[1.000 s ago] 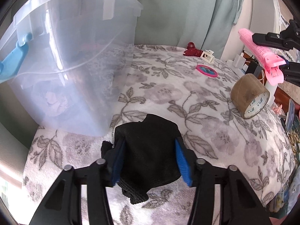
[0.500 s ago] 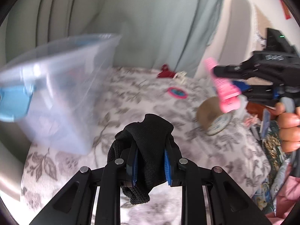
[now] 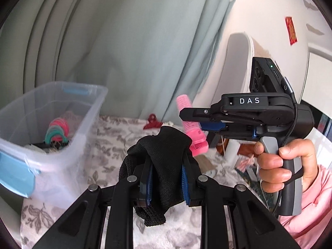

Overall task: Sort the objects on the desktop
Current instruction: 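Carry the black elephant and pink roller clip over the clear bin with both tools, then open the left tool dropping the elephant while the right tool releases the roller clip into the bin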

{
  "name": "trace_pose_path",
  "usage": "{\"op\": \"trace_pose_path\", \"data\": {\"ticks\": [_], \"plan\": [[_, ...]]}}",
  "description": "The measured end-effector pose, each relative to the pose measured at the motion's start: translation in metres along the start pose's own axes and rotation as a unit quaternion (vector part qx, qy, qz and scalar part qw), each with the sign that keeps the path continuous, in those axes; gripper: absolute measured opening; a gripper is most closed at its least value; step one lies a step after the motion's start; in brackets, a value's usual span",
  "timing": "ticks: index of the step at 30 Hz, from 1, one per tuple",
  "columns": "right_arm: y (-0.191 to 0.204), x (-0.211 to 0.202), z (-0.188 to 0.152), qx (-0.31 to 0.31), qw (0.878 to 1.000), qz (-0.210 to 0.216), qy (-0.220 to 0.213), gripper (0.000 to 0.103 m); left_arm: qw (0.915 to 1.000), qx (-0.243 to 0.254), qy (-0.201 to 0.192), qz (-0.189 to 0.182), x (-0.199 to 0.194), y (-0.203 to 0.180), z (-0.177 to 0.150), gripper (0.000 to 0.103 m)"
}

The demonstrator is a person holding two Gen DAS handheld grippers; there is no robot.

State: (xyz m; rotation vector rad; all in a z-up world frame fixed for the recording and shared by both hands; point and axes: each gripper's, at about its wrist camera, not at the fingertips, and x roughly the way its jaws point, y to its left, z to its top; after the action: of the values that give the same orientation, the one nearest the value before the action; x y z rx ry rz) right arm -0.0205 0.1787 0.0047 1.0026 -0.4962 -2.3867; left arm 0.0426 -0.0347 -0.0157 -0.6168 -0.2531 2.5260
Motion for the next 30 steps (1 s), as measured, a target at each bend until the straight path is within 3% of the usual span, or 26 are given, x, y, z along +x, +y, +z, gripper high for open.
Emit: {"op": "trace_pose_path", "data": {"ticks": [8, 13, 16, 19, 24, 30], "plan": [[0.055, -0.007, 0.032, -0.058, 0.996, 0.048, -0.052, 0.031, 0.9943, -0.028, -0.101, 0.018, -0.047, 0.032, 0.033, 0.024], [0.079, 0.020, 0.033, -0.079, 0.994, 0.071, -0.026, 0.031, 0.9846, -0.046, -0.144, 0.087, -0.067, 0.063, 0.043, 0.024], [0.088, 0.044, 0.029, -0.084, 0.993, 0.081, 0.002, 0.031, 0.9783, -0.069, -0.143, 0.134, -0.068, 0.085, 0.044, 0.024], [0.096, 0.068, 0.025, -0.093, 0.991, 0.091, 0.030, 0.031, 0.9742, -0.100, -0.133, 0.153, -0.063, 0.105, 0.041, 0.024], [0.107, 0.101, 0.018, -0.102, 0.987, 0.107, 0.059, 0.031, 0.9727, -0.107, -0.122, 0.166, -0.049, 0.117, 0.041, 0.024], [0.102, 0.141, 0.011, -0.083, 0.985, 0.116, 0.097, 0.032, 0.9764, -0.111, -0.098, 0.157, -0.027, 0.127, 0.040, 0.025]]}}
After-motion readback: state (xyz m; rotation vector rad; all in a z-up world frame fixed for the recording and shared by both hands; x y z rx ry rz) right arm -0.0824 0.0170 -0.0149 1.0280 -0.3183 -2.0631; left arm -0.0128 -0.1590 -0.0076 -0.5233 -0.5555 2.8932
